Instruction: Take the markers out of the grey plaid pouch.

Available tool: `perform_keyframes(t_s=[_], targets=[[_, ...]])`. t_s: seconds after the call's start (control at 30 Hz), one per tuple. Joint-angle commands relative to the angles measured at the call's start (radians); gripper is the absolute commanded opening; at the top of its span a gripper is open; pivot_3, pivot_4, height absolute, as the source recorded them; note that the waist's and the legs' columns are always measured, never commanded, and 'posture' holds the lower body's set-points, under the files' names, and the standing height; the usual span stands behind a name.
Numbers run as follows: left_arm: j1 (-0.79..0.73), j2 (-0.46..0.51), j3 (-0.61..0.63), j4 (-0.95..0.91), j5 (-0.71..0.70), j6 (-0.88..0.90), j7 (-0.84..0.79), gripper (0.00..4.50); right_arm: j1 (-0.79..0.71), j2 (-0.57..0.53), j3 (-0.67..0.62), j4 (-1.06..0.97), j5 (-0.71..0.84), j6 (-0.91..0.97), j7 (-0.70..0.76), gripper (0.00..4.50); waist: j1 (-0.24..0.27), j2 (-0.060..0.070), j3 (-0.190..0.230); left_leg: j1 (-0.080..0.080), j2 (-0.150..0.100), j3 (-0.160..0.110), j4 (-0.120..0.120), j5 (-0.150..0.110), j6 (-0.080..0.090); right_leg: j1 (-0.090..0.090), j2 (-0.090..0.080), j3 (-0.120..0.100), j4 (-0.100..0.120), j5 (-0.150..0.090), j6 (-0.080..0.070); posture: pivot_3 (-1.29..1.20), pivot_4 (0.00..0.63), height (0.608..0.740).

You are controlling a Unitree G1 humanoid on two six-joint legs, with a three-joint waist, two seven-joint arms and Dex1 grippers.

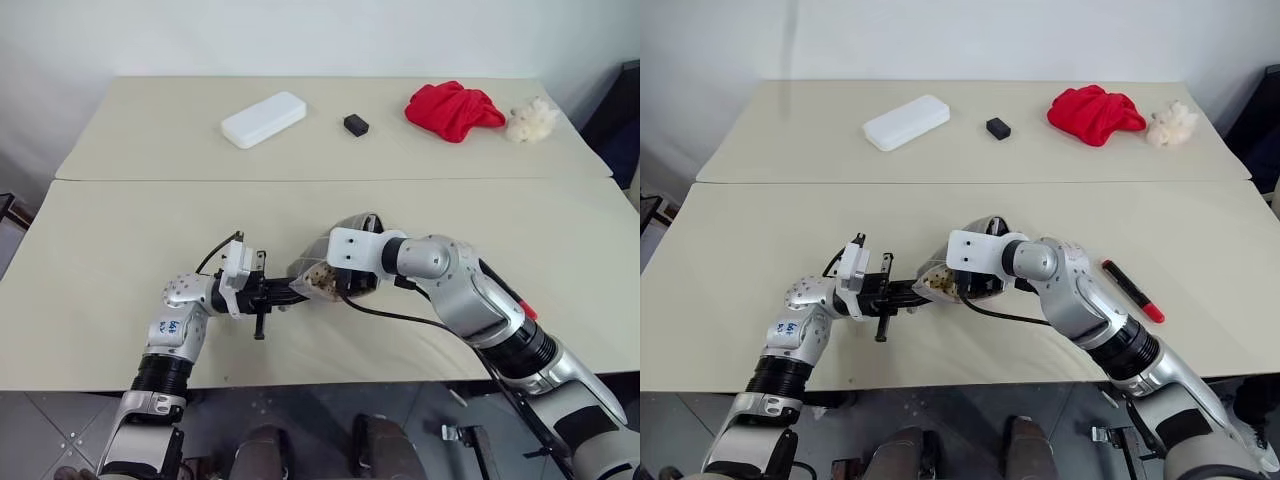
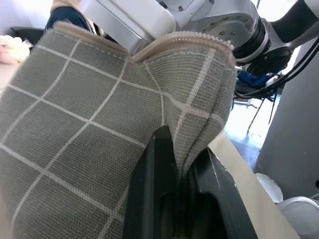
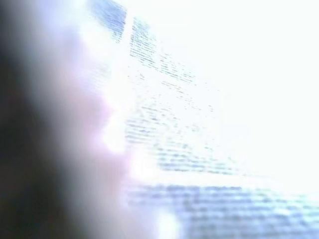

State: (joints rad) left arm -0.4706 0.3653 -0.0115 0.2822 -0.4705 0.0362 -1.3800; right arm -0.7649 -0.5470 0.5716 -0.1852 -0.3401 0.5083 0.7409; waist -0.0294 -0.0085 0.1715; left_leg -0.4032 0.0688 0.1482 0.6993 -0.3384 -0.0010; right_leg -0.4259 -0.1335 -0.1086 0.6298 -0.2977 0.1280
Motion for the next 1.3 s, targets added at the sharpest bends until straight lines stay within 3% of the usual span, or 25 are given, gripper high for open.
perform_keyframes(t_s=[0.03,0.13,0.23,0.53,0.73,1.17,1.3], targets=[[0.005,0.011,-0.009,-0.064,-0.044,0.008,-0.063,0.00,-0.010,-0.027,-0.025,0.071,-0.084,-0.131,-0.080,4.43,-0.001,0.000,0.000,0.000,0.000,0.000,0.000,0.000,0.000,0.000,0.000,0.000,0.000,0.000,0.000,0.00,0.150,0.740],[0.000,0.017,-0.003,-0.064,-0.046,0.013,-0.062,0.00,0.006,-0.025,-0.027,0.084,-0.093,-0.208,-0.080,3.81,-0.001,0.000,0.000,0.000,0.000,0.000,0.000,0.000,0.000,0.000,0.000,0.000,0.000,0.000,0.000,0.00,0.150,0.740],[-0.007,0.020,0.005,-0.064,-0.048,0.021,-0.062,0.00,0.013,-0.022,-0.032,0.085,-0.108,-0.257,-0.080,2.87,0.000,0.000,0.000,0.000,0.000,0.000,0.000,0.000,0.000,0.000,0.000,0.000,0.000,0.000,0.000,0.00,0.150,0.740],[-0.025,0.042,0.019,-0.081,-0.089,0.100,-0.072,0.00,0.035,-0.042,-0.030,0.084,-0.116,-0.323,0.007,2.87,-0.001,0.000,0.000,0.000,0.000,0.000,0.000,0.000,0.000,0.000,0.000,0.000,0.000,0.000,0.000,0.00,0.150,0.740],[-0.024,0.102,0.009,-0.132,-0.139,0.255,-0.121,0.00,0.019,-0.032,-0.013,0.099,-0.158,-0.292,0.055,2.87,-0.001,0.000,0.000,0.000,0.000,0.000,0.000,0.000,0.000,0.000,0.000,0.000,0.000,0.000,0.000,0.00,0.150,0.740],[-0.029,0.099,0.010,-0.100,-0.135,0.277,-0.152,0.00,-0.015,0.079,0.021,0.172,-0.219,-0.237,0.121,2.87,-0.002,0.000,0.000,0.000,0.000,0.000,0.000,0.000,0.000,0.000,0.000,0.000,0.001,0.000,0.000,0.00,0.150,0.740],[-0.025,0.096,0.015,-0.092,-0.133,0.270,-0.157,0.00,-0.015,0.094,0.009,0.177,-0.215,-0.261,0.108,2.00,-0.003,0.000,0.000,0.000,0.000,0.000,0.000,0.000,-0.001,0.000,0.000,0.000,0.001,0.000,0.000,0.00,0.150,0.740]])
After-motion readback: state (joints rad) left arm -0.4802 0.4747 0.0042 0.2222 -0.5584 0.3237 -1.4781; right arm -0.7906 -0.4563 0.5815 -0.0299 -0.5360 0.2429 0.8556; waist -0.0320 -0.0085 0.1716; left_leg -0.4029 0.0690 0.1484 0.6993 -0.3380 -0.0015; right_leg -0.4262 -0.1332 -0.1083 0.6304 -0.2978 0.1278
